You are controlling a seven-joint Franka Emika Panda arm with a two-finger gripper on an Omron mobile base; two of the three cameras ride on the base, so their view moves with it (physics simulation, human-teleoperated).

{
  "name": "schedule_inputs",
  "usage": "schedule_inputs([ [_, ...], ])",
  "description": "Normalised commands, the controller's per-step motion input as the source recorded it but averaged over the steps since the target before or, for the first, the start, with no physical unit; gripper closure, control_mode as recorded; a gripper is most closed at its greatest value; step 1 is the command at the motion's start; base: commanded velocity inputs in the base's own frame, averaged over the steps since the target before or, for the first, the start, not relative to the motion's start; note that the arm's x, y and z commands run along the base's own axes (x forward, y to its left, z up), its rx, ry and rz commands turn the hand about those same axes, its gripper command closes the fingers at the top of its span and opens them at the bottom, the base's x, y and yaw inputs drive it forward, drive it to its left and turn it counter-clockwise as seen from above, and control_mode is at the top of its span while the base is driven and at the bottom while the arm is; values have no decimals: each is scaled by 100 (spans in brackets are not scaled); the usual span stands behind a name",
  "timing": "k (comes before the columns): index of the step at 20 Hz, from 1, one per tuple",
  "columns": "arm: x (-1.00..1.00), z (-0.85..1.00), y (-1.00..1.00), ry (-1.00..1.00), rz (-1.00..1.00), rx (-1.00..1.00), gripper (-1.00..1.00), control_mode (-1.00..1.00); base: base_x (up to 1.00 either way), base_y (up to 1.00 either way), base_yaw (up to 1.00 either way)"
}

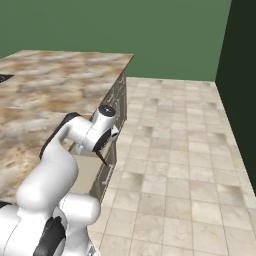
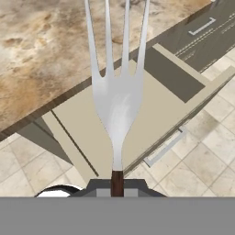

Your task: Organize the utensils by type. Pick up the wooden spoons from the counter and place them in the open cabinet. Then pick up the metallic utensils from the counter and place them in the open drawer.

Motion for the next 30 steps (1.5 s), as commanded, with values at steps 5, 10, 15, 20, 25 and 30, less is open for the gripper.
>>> schedule_inputs([
  [5,0,0,0,0,0,0,100,100,0,0,0],
  [10,0,0,0,0,0,0,100,100,0,0,0],
  [15,0,0,0,0,0,0,100,100,0,0,0],
  [20,3,0,1,1,0,0,100,-100,0,0,0],
  [25,39,-3,13,2,-36,0,100,-100,0,0,0],
  [30,58,-8,28,9,-52,3,100,-100,0,0,0],
])
